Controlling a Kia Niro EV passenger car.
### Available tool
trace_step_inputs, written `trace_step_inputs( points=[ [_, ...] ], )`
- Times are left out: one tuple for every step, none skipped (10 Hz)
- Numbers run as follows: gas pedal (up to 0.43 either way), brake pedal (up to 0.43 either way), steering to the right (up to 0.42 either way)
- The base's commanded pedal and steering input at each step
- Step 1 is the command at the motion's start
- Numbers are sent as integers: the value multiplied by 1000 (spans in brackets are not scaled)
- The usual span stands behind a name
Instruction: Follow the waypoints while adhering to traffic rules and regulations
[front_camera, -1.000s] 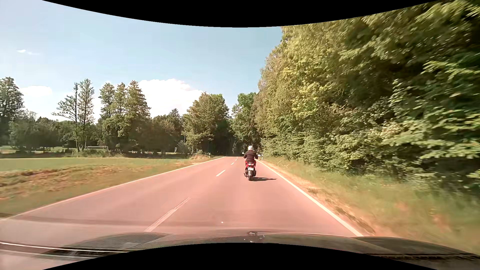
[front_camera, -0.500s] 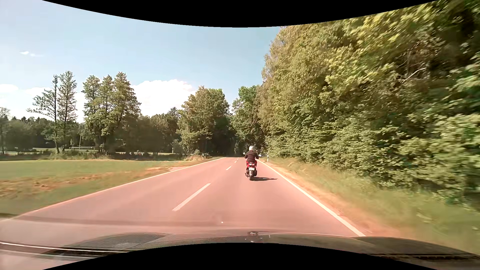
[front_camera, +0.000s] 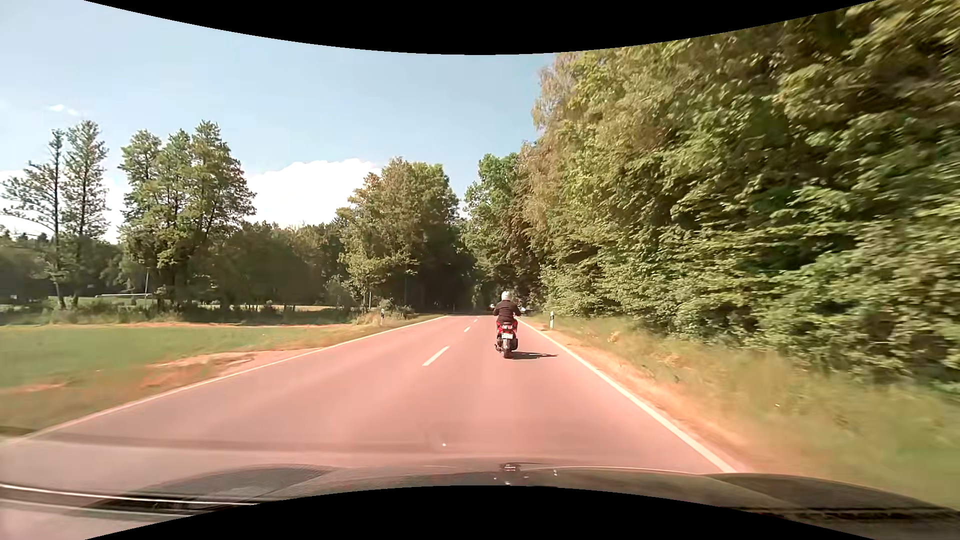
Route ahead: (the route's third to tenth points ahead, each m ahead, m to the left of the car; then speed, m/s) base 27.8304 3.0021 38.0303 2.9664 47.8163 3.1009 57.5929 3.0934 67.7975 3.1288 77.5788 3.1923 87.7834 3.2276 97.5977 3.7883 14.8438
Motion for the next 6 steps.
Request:
trace_step_inputs(
  points=[
    [197, 6, -6],
    [197, 6, -6],
    [197, 6, -6],
    [197, 6, -5],
    [197, 6, -4],
    [220, 6, -3]
  ],
)
